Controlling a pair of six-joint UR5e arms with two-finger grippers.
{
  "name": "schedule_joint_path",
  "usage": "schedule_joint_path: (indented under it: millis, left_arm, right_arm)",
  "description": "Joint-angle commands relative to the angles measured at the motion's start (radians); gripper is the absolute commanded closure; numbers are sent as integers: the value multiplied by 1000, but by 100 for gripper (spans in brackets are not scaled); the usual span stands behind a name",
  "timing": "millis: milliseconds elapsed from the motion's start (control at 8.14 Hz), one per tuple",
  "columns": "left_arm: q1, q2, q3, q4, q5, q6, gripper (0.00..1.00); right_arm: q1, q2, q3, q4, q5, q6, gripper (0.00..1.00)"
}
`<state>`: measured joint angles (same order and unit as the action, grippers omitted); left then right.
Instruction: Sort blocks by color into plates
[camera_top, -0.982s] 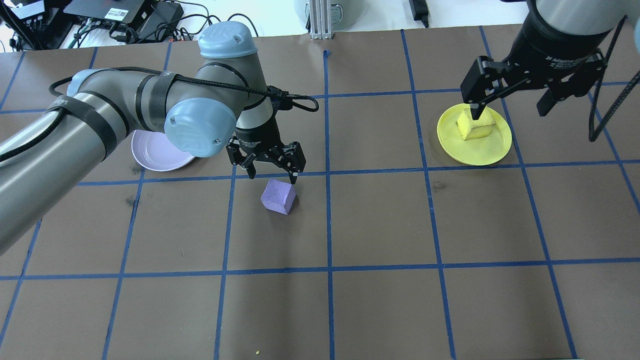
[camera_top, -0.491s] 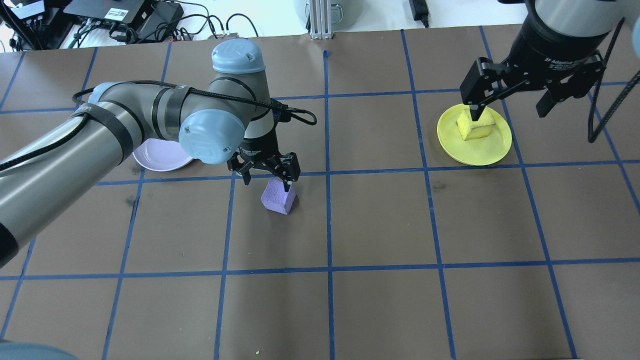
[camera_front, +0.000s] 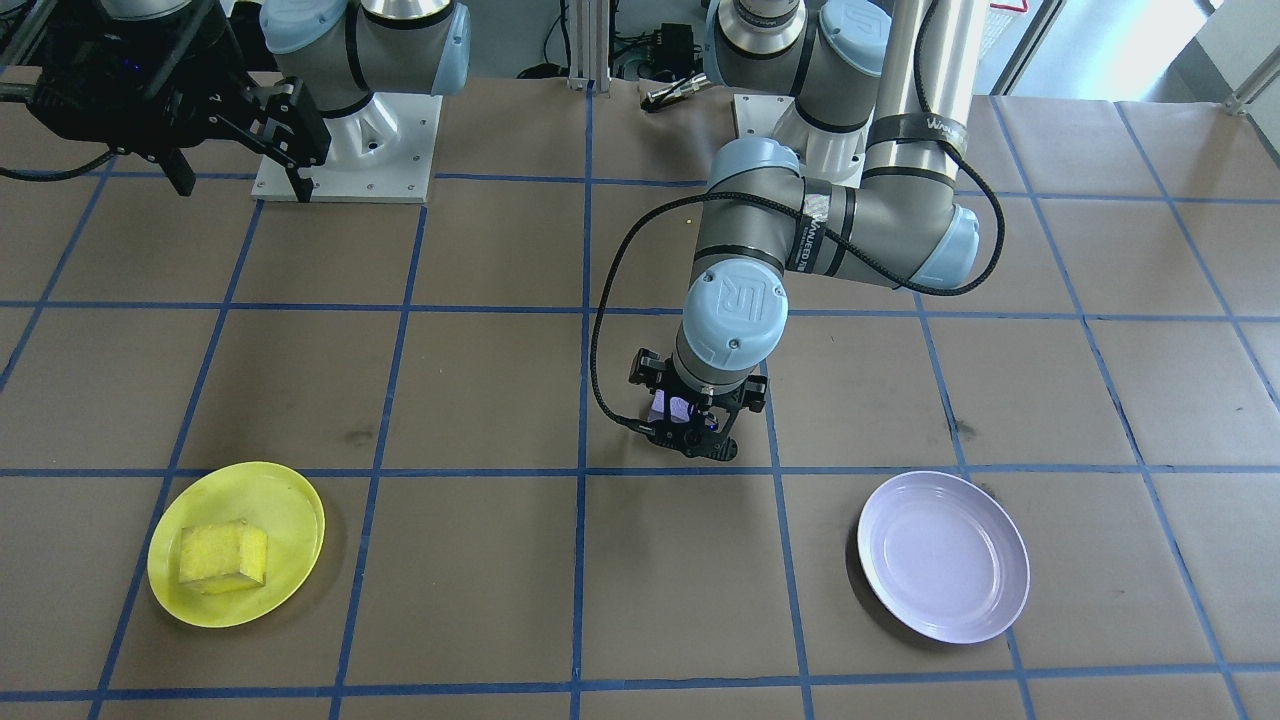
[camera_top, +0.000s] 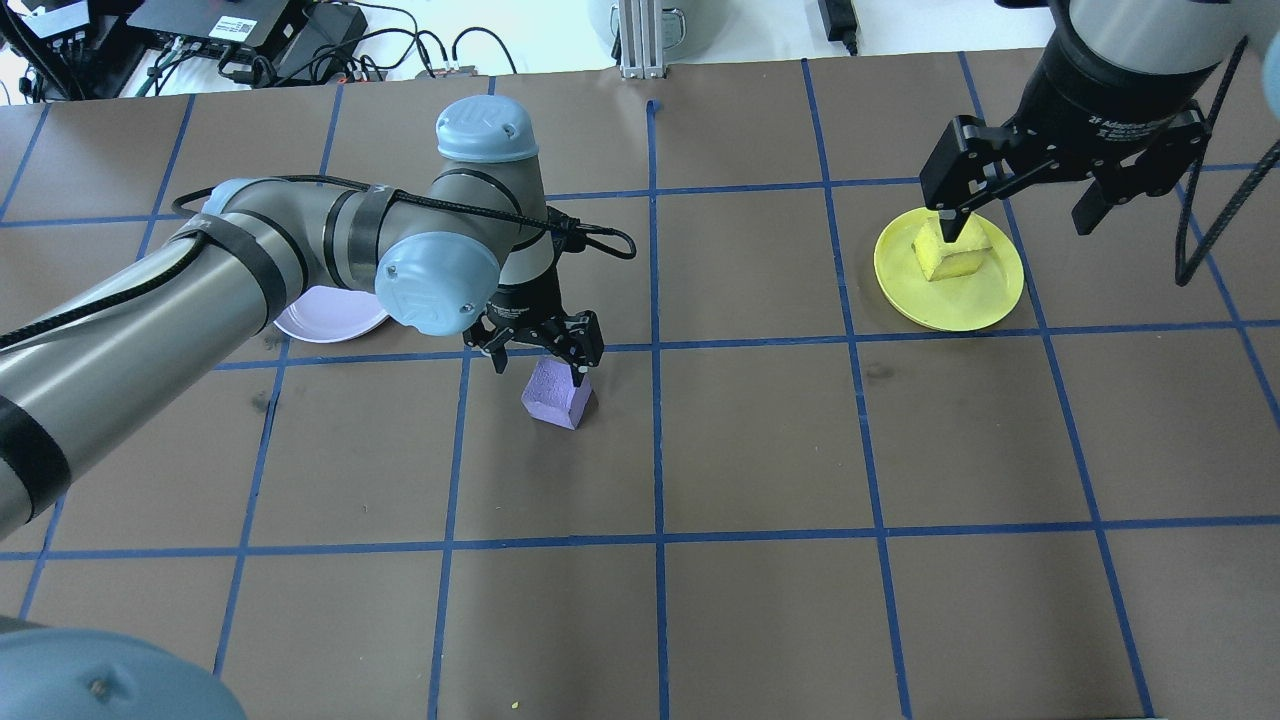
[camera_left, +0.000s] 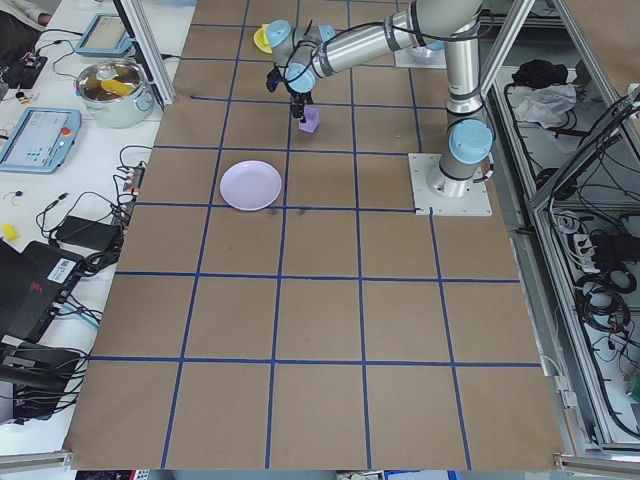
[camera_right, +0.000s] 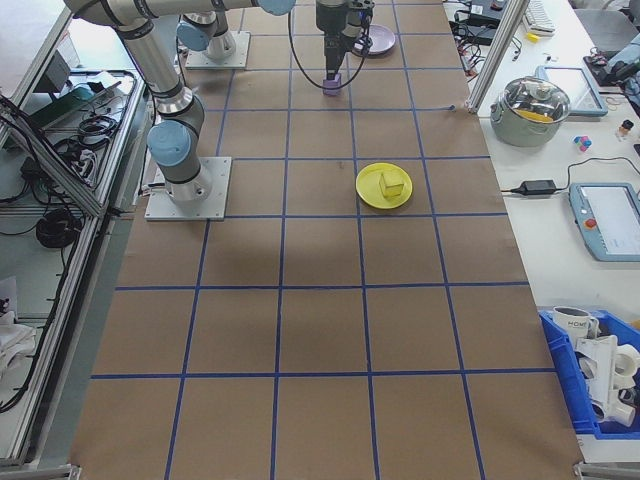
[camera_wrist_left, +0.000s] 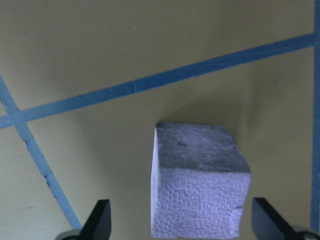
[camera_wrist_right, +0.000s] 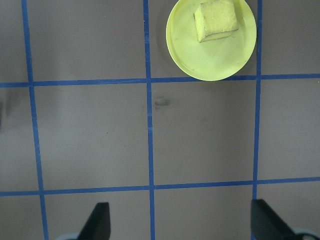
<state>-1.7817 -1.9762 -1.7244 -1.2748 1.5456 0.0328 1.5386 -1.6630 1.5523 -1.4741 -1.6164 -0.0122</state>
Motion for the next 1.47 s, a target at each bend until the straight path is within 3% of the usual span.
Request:
schedule_joint_path:
  millis: [0, 368, 614, 1228, 1351]
  left_arm:
    - [-1, -12, -43, 46, -1, 6, 0]
    - [-1, -13, -43, 51, -5, -1, 0]
    - [-1, -12, -34, 51, -48, -5, 0]
    - [-1, -39, -44, 87, -45, -2, 0]
    - [-1, -39, -44, 87, -48, -4, 17]
  right_arm:
    - [0, 0, 0, 0, 0, 0, 0]
    - [0, -1, 0, 0, 0, 0, 0]
    - [0, -1, 0, 0, 0, 0, 0]
    - [0, -1, 2, 0, 0, 0, 0]
    - [0, 0, 0, 0, 0, 0, 0]
